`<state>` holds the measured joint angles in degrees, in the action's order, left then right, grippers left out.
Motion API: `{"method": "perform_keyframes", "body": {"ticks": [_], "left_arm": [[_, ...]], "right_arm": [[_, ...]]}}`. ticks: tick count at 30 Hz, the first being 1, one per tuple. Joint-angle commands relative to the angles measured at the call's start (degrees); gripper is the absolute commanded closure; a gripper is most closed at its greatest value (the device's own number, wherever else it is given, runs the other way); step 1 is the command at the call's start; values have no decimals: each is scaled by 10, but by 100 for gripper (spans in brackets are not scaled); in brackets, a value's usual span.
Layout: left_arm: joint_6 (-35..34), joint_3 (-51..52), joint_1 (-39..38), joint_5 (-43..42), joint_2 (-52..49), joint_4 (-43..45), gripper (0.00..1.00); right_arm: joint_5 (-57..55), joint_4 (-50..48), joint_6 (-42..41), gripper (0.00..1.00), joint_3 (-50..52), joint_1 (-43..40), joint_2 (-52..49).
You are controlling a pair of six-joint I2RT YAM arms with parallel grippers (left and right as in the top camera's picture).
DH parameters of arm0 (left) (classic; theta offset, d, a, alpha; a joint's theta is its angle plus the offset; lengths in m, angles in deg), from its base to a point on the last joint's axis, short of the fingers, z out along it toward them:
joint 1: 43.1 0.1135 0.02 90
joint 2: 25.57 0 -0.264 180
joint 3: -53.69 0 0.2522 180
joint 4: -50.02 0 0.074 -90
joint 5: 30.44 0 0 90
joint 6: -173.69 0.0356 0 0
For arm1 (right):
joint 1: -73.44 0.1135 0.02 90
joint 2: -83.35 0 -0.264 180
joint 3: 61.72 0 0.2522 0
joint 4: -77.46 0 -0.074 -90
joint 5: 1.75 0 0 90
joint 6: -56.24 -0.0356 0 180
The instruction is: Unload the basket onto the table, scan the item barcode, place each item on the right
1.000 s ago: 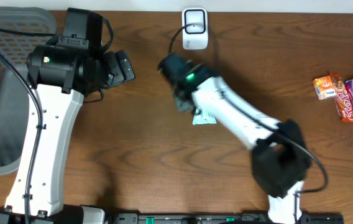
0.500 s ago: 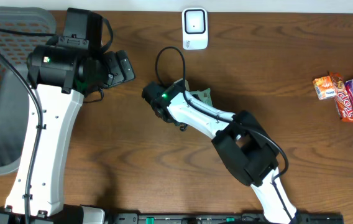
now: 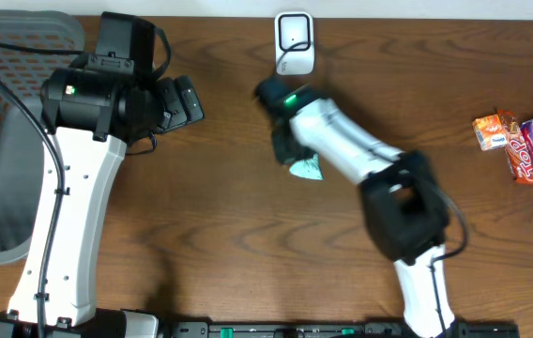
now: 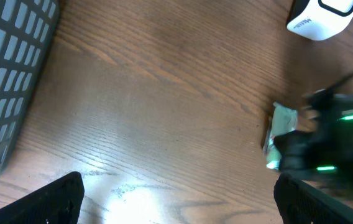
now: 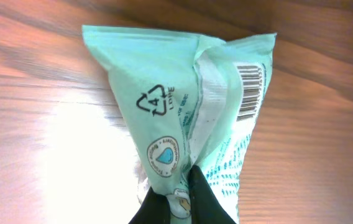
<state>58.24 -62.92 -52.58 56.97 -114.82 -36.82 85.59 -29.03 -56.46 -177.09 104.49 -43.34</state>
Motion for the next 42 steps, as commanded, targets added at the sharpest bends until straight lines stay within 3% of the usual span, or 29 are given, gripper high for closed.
{"method": "perform_keyframes", "body": {"ticks": [1, 7, 11, 15, 20, 23, 27, 28, 32, 37, 42], "left_arm": [[3, -1, 2, 9, -4, 0, 2], [3, -1, 2, 9, -4, -1, 2], [3, -1, 2, 9, -4, 0, 2], [3, -1, 2, 9, -4, 0, 2], [3, -1, 2, 9, -4, 0, 2], [3, -1, 2, 9, -4, 0, 2], [3, -1, 2, 9, -4, 0, 2], [3, -1, 2, 9, -4, 0, 2], [3, -1, 2, 9, -4, 0, 2], [3, -1, 2, 9, -4, -1, 2], [3, -1, 2, 9, -4, 0, 2]], "right_arm": [[338, -4, 105, 99, -16, -79, 43], [586, -16, 188, 99, 42, -188, 38], [735, -101, 191, 99, 144, -242, 38], [766, -178, 179, 99, 235, -294, 38], [659, -146, 187, 96, 266, -349, 40], [642, -141, 196, 87, 264, -349, 61], [538, -142, 165, 77, 252, -321, 122], [485, -144, 144, 73, 246, -305, 144], [282, -168, 66, 71, 237, -229, 207], [62, -223, 24, 44, 237, -104, 225], [-75, -269, -26, 32, 237, -4, 189]]}}
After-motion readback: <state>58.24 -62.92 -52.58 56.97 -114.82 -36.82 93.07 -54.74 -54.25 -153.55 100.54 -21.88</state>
